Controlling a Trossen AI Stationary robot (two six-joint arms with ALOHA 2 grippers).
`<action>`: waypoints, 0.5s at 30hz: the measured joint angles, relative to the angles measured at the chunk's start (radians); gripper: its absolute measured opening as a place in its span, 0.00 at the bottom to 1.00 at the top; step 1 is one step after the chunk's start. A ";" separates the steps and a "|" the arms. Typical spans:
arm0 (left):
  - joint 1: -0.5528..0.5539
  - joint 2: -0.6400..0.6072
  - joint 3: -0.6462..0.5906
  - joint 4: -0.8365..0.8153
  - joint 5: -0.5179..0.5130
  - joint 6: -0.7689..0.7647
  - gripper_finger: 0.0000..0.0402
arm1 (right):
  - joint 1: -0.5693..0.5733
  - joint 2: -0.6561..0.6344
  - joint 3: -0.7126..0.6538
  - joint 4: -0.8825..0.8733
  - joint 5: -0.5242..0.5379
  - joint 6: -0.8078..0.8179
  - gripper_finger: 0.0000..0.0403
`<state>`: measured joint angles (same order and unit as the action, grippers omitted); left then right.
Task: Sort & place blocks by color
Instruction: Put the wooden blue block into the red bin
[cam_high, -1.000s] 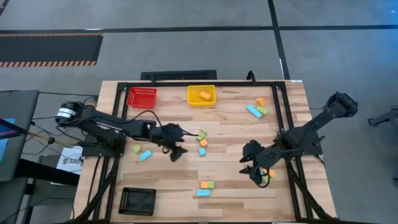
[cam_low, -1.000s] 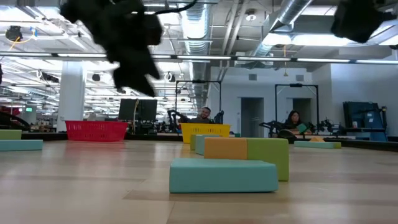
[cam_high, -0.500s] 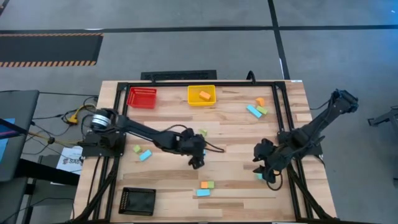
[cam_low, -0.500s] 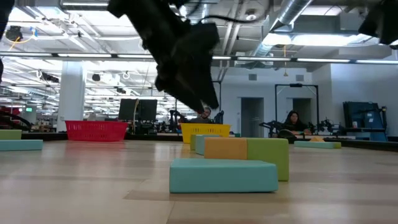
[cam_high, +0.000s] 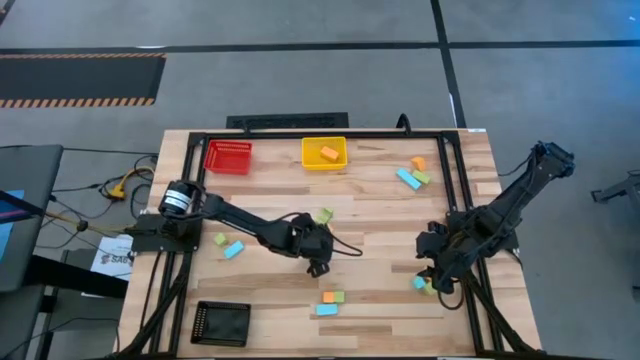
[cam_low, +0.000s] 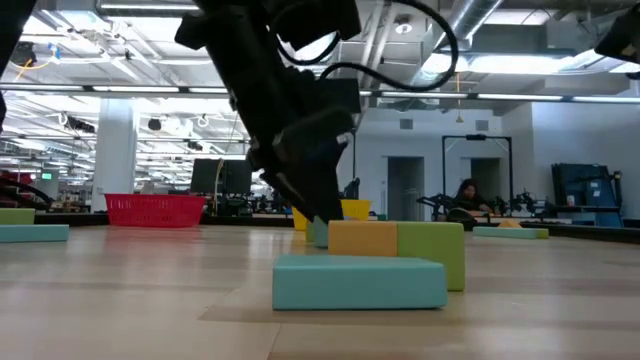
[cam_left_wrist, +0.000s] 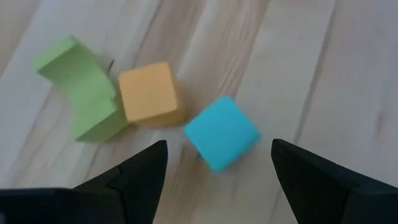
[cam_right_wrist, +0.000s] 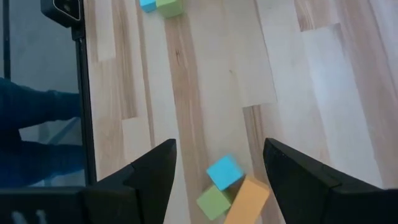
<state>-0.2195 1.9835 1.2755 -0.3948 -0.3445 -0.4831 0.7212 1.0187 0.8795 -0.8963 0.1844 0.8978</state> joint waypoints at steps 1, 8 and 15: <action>0.001 0.000 0.000 0.001 0.006 0.000 0.68 | 0.000 -0.001 0.000 -0.001 0.001 -0.001 0.65; 0.018 0.034 0.004 0.087 0.040 -0.062 0.68 | -0.011 -0.001 0.000 -0.016 0.011 -0.016 0.65; 0.019 0.075 0.003 0.129 0.053 -0.061 0.68 | -0.011 -0.015 0.000 -0.022 0.028 -0.016 0.65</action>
<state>-0.2008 2.0588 1.2784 -0.2659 -0.2911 -0.5441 0.7101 1.0042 0.8791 -0.9181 0.2123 0.8814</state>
